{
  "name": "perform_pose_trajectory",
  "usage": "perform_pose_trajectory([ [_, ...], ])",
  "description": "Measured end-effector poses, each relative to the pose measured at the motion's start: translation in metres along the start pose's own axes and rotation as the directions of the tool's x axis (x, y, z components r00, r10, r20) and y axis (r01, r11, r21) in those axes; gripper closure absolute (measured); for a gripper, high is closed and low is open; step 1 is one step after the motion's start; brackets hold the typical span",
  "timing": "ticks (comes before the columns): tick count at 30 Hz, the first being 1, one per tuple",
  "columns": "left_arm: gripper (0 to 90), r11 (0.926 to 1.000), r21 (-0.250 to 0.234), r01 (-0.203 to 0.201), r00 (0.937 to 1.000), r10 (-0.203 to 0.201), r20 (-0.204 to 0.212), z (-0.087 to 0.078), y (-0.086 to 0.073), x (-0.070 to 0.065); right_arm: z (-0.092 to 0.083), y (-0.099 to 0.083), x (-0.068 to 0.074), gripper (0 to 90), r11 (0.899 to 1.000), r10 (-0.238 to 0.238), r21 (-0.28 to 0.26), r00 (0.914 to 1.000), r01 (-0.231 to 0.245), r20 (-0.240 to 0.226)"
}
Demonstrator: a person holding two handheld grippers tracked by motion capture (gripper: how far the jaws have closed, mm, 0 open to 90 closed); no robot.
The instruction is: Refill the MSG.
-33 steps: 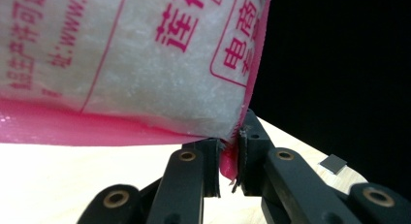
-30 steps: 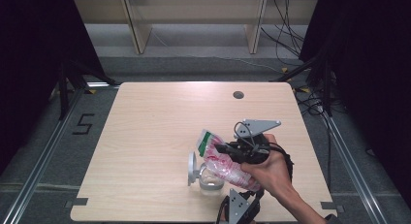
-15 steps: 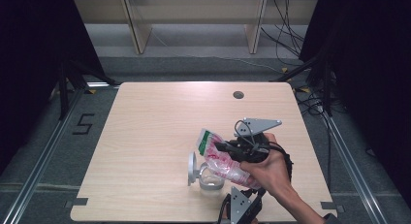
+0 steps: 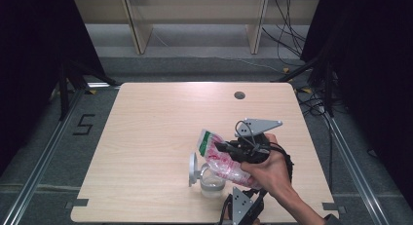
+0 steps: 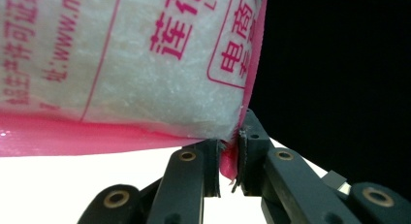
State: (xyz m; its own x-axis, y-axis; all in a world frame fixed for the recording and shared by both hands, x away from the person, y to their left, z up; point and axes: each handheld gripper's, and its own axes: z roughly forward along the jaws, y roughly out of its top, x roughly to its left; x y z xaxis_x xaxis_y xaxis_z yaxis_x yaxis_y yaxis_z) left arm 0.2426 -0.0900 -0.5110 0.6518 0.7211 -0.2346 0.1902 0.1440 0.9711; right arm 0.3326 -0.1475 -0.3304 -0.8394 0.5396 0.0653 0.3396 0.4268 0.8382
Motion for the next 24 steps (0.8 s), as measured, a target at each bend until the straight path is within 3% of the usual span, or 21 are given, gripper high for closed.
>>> perform_pose_trajectory([
  [3, 81.3, 1.0000, -0.003, 0.001, 1.0000, -0.001, -0.002, 0.0004, -0.0001, -0.0010, 0.0003, -0.0001, -0.0016, 90.0, 1.000, -0.020, -0.008, 0.9998, 0.020, -0.001],
  [4, 81.3, 0.9994, -0.030, 0.021, 0.9997, -0.020, 0.012, 0.0029, -0.0012, -0.0012, 0.0001, -0.0001, -0.0015, 90.0, 1.000, -0.021, -0.007, 0.9998, 0.021, 0.001],
  [5, 81.3, 0.9997, -0.018, 0.016, 0.9999, -0.016, 0.004, 0.0027, -0.0008, -0.0006, 0.0000, -0.0001, -0.0014, 90.0, 1.000, -0.020, -0.010, 0.9998, 0.020, 0.004],
  [6, 81.4, 0.9933, -0.081, 0.083, 0.9965, -0.082, 0.018, 0.0071, -0.0008, -0.0056, 0.0002, -0.0004, -0.0013, 90.0, 1.000, -0.019, -0.015, 0.9998, 0.019, 0.008],
  [7, 81.4, 0.9999, -0.010, 0.012, 0.9999, -0.012, 0.003, 0.0022, -0.0002, -0.0014, -0.0001, -0.0005, -0.0010, 90.0, 1.000, -0.011, -0.013, 0.9999, 0.011, 0.009],
  [8, 81.4, 1.0000, -0.003, 0.000, 1.0000, 0.000, 0.000, 0.0017, 0.0003, -0.0011, 0.0000, -0.0005, -0.0009, 90.0, 1.000, -0.009, -0.015, 0.9999, 0.009, 0.008],
  [17, 81.4, 0.9999, -0.002, 0.010, 0.9998, -0.010, -0.016, 0.0015, 0.0008, -0.0019, -0.0003, 0.0002, 0.0001, 90.0, 1.000, -0.004, -0.013, 1.0000, 0.004, 0.000],
  [19, 81.4, 0.9994, -0.025, 0.024, 0.9997, -0.024, -0.003, 0.0027, 0.0010, -0.0034, 0.0000, 0.0005, 0.0004, 90.0, 1.000, 0.001, -0.009, 1.0000, -0.001, -0.009],
  [20, 81.4, 0.9999, -0.008, 0.013, 0.9998, -0.013, -0.017, 0.0020, 0.0010, -0.0019, 0.0000, 0.0008, 0.0005, 90.0, 1.000, -0.001, -0.009, 1.0000, 0.001, -0.008],
  [24, 81.4, 0.9998, -0.011, 0.017, 0.9997, -0.017, -0.018, 0.0022, 0.0014, -0.0017, 0.0011, 0.0011, 0.0018, 90.0, 1.000, 0.008, -0.017, 1.0000, -0.008, 0.002],
])
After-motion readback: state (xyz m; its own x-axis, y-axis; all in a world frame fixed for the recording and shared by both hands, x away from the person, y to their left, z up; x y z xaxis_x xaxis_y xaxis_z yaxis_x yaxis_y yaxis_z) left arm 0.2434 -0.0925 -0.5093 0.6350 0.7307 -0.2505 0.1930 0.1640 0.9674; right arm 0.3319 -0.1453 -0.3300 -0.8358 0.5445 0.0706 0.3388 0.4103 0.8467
